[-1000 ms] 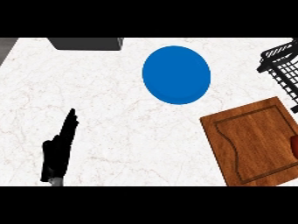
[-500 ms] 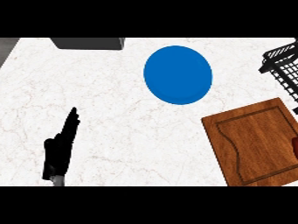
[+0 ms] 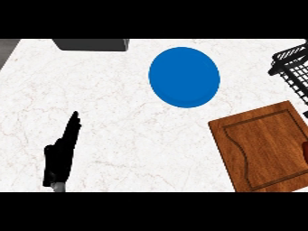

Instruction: Pick the sweet potato from the cutting board and place it in the tiered basket

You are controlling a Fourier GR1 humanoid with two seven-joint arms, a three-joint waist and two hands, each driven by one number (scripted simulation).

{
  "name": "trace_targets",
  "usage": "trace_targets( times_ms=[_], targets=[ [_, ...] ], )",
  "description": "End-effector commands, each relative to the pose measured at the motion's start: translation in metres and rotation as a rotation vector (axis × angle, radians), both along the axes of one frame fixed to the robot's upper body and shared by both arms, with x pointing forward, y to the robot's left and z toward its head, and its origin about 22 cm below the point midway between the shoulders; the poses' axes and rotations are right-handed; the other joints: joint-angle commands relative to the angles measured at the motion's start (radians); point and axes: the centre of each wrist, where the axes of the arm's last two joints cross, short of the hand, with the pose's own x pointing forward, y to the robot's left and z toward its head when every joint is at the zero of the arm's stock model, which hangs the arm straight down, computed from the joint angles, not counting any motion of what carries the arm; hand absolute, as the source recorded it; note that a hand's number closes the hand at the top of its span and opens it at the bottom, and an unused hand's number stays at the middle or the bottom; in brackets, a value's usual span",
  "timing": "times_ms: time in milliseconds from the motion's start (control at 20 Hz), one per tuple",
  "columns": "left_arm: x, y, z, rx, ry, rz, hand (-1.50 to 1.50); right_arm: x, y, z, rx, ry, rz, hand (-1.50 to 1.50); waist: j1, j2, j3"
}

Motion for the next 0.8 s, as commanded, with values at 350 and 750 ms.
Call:
trace_targets(
  times_ms=[350, 750],
  targets=[
    [-0.005, -0.005, -0.003, 0.010, 0.068, 0.020, 0.00, 0.041, -0.018, -0.054, 0.072, -0.013, -0.035, 1.50, 0.005, 0.007, -0.003],
    [0.004, -0.007, -0.009, 0.002, 0.068, 0.009, 0.00, 0.043, -0.025, -0.078, 0.369, -0.321, 0.016, -1.50, -0.002, 0.011, -0.001]
  ],
)
